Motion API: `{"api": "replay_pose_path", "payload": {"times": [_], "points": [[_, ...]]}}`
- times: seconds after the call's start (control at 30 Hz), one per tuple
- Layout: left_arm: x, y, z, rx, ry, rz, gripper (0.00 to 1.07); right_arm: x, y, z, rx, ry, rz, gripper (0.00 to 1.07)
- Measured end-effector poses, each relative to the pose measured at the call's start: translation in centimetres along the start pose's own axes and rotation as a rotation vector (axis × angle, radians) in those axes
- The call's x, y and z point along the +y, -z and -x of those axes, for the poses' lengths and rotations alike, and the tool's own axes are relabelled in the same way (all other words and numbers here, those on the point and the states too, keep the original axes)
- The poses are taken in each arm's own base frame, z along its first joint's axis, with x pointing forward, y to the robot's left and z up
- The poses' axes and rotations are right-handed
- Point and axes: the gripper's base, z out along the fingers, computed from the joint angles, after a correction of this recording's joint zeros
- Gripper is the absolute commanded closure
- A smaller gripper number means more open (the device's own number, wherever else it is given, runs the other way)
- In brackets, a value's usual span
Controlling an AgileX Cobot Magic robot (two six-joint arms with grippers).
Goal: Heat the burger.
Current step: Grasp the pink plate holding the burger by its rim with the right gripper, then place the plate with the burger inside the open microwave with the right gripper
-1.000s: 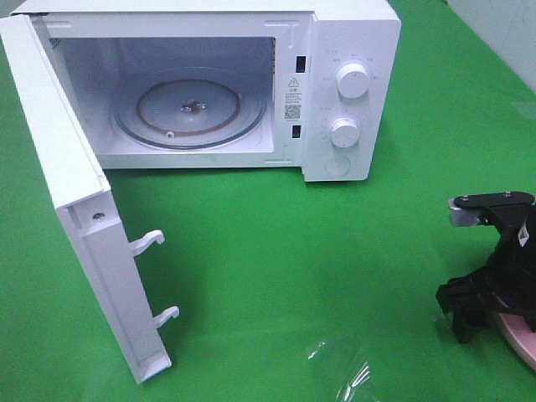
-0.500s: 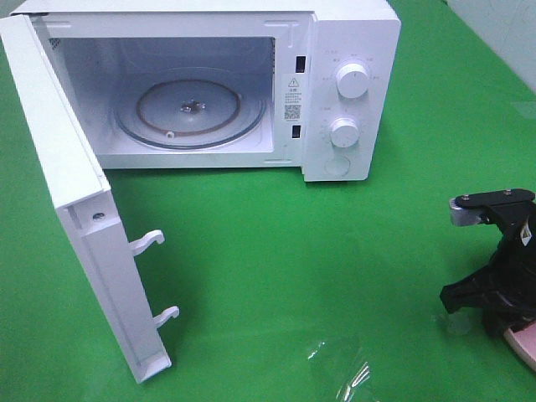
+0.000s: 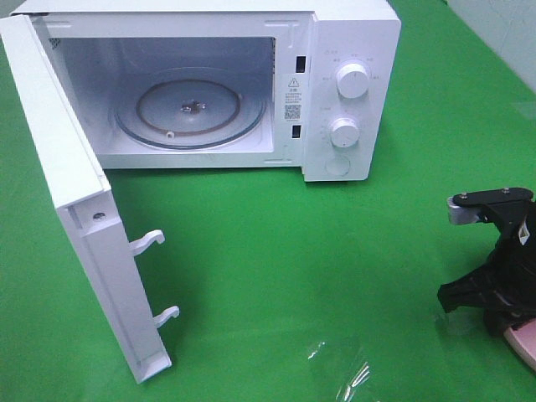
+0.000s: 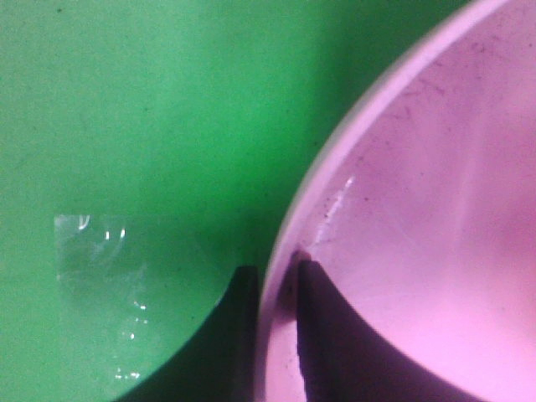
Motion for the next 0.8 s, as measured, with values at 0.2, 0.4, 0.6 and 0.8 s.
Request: {"api": "replay_pose_path", "payload": {"times": [0.2, 0.4, 0.6, 0.8], "points": [[0.0, 0.0, 0.0, 0.0, 0.0, 0.0, 0.1, 0.5, 0.1, -0.1, 0.003, 0.011, -0.045, 1.07], [0.0, 0.0, 0.0, 0.0, 0.0, 0.0, 0.1, 1.5, 0.4, -0.5, 0.009, 0.034, -0.135, 1.07], [0.0, 0.0, 0.0, 0.0, 0.0, 0.0, 0.1, 2.0, 1.6, -0.9, -0.01, 0.047, -0.191, 1.07], [0.0, 0.0, 0.0, 0.0, 0.0, 0.0, 0.1, 2.4, 3.2, -1.3, -0.065, 0.062, -0.211, 1.07]]}}
